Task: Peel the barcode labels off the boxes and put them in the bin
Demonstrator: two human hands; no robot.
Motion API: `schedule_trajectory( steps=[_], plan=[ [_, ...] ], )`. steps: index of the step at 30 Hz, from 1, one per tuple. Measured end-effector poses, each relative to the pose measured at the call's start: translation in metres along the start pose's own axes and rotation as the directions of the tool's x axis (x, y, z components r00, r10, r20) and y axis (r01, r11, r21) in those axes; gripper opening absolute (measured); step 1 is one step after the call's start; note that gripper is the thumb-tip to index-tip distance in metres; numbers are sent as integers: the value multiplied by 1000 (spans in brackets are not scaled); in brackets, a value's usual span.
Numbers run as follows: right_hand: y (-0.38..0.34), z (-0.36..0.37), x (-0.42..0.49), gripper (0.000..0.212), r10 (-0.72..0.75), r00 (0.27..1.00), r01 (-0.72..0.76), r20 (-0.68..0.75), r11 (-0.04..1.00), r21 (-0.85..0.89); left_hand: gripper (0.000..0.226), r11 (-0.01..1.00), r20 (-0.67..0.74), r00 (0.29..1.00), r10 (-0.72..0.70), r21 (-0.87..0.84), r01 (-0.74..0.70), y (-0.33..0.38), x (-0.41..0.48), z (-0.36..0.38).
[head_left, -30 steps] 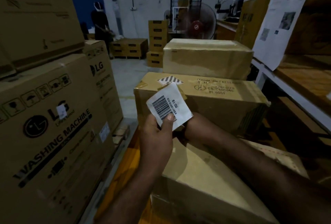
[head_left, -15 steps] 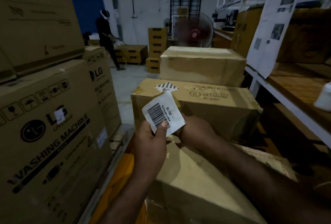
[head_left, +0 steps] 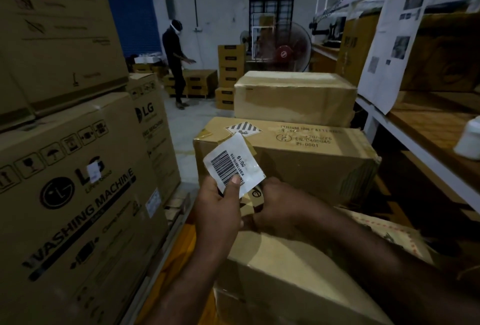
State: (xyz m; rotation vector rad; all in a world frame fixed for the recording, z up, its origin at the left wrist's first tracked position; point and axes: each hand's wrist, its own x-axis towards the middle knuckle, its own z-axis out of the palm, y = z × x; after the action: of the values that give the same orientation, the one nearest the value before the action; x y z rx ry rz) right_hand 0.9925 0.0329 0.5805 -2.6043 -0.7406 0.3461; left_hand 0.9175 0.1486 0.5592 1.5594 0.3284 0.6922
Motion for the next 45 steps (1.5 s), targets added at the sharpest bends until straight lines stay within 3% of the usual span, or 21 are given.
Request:
schedule_trajectory(
  steps=[2, 6, 7, 9, 11, 12, 15, 19, 25, 30, 34, 40, 45],
  plan=[
    [7, 3, 10, 85, -59, 997, 68, -56, 980, 188, 22, 1000, 4, 1000, 1, -3, -1, 0, -1, 0],
    [15, 7, 21, 60, -43, 990, 86, -132, 937, 338, 28, 999, 7, 1000, 19, 36, -19, 0, -2, -1],
    [10, 6, 18, 53, -37, 984, 86, -175, 955, 285, 29, 999, 5, 1000, 18, 29, -18, 0, -2, -2],
    [-5, 2, 4, 32, -65, 974, 55, -217, 997, -49, 29, 1000, -3, 1000, 10, 20, -10, 1, -1, -2],
    [-21, 1, -15, 12, -141, 977, 70, -162, 922, -380, 27, 1000, -8, 1000, 6, 22, -6, 1, 0, -2],
    [-28, 2, -25, 9, -171, 979, 108, -107, 894, -434, 27, 1000, -15, 1000, 8, 24, -8, 1, 0, -2],
    [-43, 7, -54, 26, -207, 978, 195, 23, 878, -438, 29, 999, -73, 997, 31, 15, -30, 3, 0, -3],
    [-47, 14, -77, 45, -233, 971, 235, 61, 856, -460, 25, 999, -87, 995, 37, 8, -37, 5, -2, -3],
    [-36, 0, -52, 43, -68, 998, 66, 5, 944, -323, 18, 991, -14, 998, 55, 120, -53, -2, 7, -4],
    [-32, 11, -39, 34, -105, 990, 73, -88, 948, -311, 14, 989, 40, 997, 59, 130, -64, 0, 5, 2],
    [-35, 14, -39, 60, -132, 988, 86, -79, 900, -428, 14, 993, 66, 997, 37, 111, -45, 3, 2, 6],
    [-30, 21, -51, 53, -225, 966, 152, -127, 892, -426, 8, 996, 53, 998, 23, 79, -27, -2, 4, 5],
    [-26, 21, -35, 75, -183, 979, 125, -90, 887, -444, 6, 992, 104, 995, 14, 124, -27, -7, 11, 10]
  ],
)
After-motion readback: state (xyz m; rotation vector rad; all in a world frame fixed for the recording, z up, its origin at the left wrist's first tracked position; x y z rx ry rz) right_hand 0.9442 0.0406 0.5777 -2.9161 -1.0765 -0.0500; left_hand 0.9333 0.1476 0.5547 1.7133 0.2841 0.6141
